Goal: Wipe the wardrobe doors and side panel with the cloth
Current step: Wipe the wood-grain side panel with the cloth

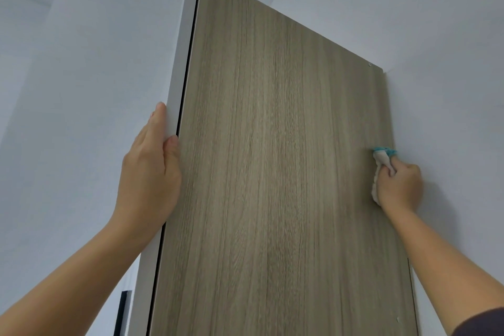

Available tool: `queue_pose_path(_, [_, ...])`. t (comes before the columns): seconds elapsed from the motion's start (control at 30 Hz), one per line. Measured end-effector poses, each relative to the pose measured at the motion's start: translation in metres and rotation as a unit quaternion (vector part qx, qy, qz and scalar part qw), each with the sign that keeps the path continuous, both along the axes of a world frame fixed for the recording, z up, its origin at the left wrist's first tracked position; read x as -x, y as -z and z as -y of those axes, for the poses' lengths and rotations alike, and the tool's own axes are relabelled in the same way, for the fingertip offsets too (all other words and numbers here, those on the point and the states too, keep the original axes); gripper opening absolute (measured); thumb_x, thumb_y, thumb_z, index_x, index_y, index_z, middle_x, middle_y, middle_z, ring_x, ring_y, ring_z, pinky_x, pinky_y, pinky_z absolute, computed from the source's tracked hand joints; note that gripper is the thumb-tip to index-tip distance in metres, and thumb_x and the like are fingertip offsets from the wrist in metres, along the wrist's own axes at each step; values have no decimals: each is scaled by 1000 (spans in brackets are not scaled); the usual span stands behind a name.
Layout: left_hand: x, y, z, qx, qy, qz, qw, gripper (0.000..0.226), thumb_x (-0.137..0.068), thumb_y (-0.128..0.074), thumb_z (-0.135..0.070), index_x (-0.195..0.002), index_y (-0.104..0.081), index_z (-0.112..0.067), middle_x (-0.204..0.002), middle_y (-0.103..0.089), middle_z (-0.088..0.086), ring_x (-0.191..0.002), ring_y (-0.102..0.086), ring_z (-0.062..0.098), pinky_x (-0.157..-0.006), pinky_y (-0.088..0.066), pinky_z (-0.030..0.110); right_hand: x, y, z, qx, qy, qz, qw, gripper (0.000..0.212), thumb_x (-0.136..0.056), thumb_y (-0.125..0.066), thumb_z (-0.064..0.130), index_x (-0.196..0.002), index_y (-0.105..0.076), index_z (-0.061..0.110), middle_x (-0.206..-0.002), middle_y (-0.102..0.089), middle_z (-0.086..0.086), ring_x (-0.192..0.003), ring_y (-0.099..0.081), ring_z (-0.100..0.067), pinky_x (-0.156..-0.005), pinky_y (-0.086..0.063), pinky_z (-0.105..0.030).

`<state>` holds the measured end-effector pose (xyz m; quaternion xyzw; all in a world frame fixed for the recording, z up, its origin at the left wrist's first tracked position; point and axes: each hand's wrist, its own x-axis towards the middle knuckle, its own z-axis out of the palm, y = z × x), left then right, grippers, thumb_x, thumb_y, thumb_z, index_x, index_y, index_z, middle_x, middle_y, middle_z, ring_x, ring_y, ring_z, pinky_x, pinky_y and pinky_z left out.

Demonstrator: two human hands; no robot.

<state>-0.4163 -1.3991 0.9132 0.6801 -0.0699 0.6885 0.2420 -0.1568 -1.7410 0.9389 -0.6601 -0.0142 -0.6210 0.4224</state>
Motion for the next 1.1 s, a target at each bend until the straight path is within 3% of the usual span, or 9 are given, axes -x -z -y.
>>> queue_pose_path(0.1, [2,0,1,1,8,0,1000,52,-103,-34,-14,-153,-22,-18,-153,-38,0,-141,-33,18,-116,-29,38,20,8,-21,5,-40,40,998,16,-90,-51,9,-92,-62,-2,-99,-51,-25,-74,-44,-24,-65,-25,-26])
queue_pose_path(0.4, [4,0,0,21,50,-12,998,51,-104,-33,-17,-154,-20,-23,-156,-29,-8,-144,-22,7,-118,-20,26,72,18,-80,44,-72,126,988,22,-91,-57,5,-110,-66,-1,-92,-45,-6,-69,-41,-12,-57,-24,-17])
queue_pose_path(0.57, [4,8,-6,13,83,-12,996,51,-105,-30,-15,-154,-18,-24,-151,-17,-22,-138,-8,-14,-107,-7,-2,107,25,-124,110,-101,170,974,25,-89,-61,6,-113,-66,2,-94,-47,-2,-74,-50,-15,-61,-35,-19])
queue_pose_path(0.67, [4,21,-10,23,109,-13,994,51,-104,-29,-15,-154,-19,-26,-152,-16,-22,-137,-7,-17,-104,-7,-4,134,29,-155,141,-122,209,960,29,-87,-62,4,-115,-66,3,-94,-49,-3,-74,-48,-11,-62,-40,-21])
queue_pose_path(0.83, [4,45,-9,28,134,-13,990,51,-103,-31,-15,-152,-23,-26,-150,-20,-25,-138,-10,-17,-106,-11,-2,181,36,-210,206,-158,259,930,30,-89,-59,9,-117,-65,2,-95,-47,1,-70,-44,-6,-59,-33,-10])
queue_pose_path(0.93, [4,58,-7,33,144,-13,989,51,-103,-32,-14,-151,-24,-27,-148,-20,-29,-139,-11,-16,-106,-12,-1,202,42,-234,238,-179,274,914,37,-90,-55,14,-124,-61,3,-98,-51,-2,-74,-50,-9,-60,-45,-17])
queue_pose_path(1.0, [6,67,-5,37,149,-16,988,51,-103,-33,-14,-150,-25,-31,-152,-27,-20,-141,-19,-9,-111,-20,6,213,49,-243,255,-192,285,904,39,-89,-54,14,-126,-60,3,-98,-52,-4,-76,-52,-13,-62,-50,-25])
queue_pose_path(1.03, [8,73,-3,36,150,-21,988,50,-103,-33,-15,-149,-29,-33,-151,-38,-11,-138,-33,-1,-109,-30,13,218,54,-246,265,-198,292,898,39,-89,-55,13,-126,-60,3,-98,-52,-5,-76,-53,-14,-63,-51,-27])
queue_pose_path(1.1, [10,85,-1,43,155,-27,987,41,-102,-35,-13,-136,-45,-33,-113,-66,-11,-100,-62,6,-79,-48,12,227,69,-254,299,-203,301,883,38,-89,-55,12,-126,-60,3,-98,-54,-6,-80,-55,-15,-64,-52,-28])
